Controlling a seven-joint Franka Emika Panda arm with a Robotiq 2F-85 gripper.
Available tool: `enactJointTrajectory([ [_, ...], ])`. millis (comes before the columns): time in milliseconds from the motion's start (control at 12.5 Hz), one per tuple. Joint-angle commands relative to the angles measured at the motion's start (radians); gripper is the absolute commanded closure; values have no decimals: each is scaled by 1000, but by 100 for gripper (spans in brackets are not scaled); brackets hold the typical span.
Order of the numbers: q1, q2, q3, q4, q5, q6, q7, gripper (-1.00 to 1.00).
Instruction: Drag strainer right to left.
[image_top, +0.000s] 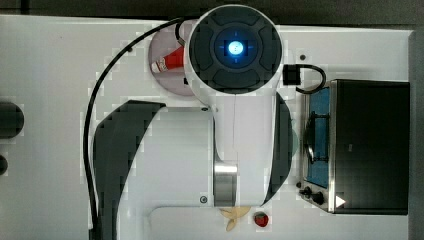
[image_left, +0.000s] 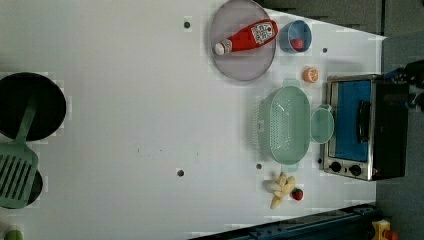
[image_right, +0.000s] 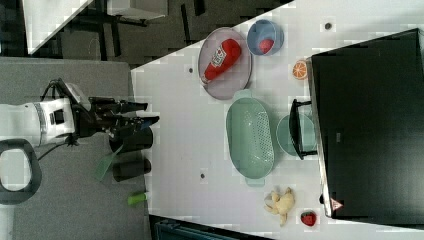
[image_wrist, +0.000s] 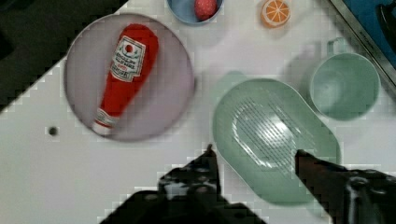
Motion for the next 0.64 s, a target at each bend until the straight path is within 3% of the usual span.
enactJointTrajectory([
  [80,-40,-489,-37,-358,-32,-168,81,-60],
  [240,-40,-488,-37,-358,-32,-168,81,-99],
  [640,-39,-399,-35,-418,-31,-68,106,-100],
])
